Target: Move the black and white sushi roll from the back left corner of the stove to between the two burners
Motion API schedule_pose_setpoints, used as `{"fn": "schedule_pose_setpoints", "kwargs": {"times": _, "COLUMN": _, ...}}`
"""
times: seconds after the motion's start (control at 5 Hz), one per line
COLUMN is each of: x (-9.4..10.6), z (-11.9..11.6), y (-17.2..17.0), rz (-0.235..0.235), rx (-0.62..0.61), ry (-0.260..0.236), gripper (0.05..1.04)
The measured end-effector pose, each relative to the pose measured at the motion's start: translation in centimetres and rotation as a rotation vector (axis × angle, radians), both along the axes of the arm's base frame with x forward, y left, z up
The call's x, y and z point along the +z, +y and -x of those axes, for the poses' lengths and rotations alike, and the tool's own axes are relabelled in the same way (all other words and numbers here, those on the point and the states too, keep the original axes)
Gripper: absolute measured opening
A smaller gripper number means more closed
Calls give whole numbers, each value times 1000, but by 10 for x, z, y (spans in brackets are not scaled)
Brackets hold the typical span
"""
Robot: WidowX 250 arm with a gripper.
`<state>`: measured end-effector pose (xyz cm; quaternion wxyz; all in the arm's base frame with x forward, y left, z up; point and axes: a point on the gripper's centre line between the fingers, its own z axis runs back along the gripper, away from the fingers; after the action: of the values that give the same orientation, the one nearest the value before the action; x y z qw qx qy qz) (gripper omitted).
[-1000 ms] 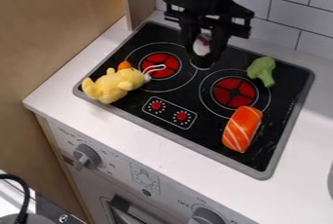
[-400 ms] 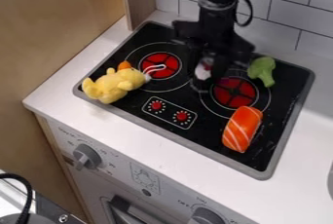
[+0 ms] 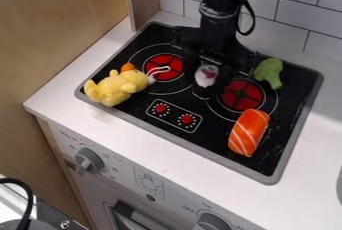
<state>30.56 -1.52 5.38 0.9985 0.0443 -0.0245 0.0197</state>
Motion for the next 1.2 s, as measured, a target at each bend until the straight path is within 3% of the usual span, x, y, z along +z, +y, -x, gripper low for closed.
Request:
{"fn": "schedule_pose_setpoints", "kwargs": {"times": 0.2, "x": 0, "z": 2, "y": 2, "rz": 26, "rx": 9, "ry": 12, "gripper": 999}}
{"fn": "schedule_pose_setpoints", "kwargs": {"times": 0.4, "x": 10, "z": 5, "y": 1, "rz": 60, "rx": 5, "ry": 14, "gripper": 999}}
{"fn": "schedule_pose_setpoints", "kwargs": {"times": 0.8, "x": 53, "z": 7, "y": 7, "rz": 117, "rx": 6, "ry": -51, "gripper": 999}}
{"fn": "schedule_pose_setpoints", "kwargs": {"times": 1.2, "x": 74, "z": 14, "y": 17, "rz": 88, "rx": -105, "ry": -28, "gripper": 999}}
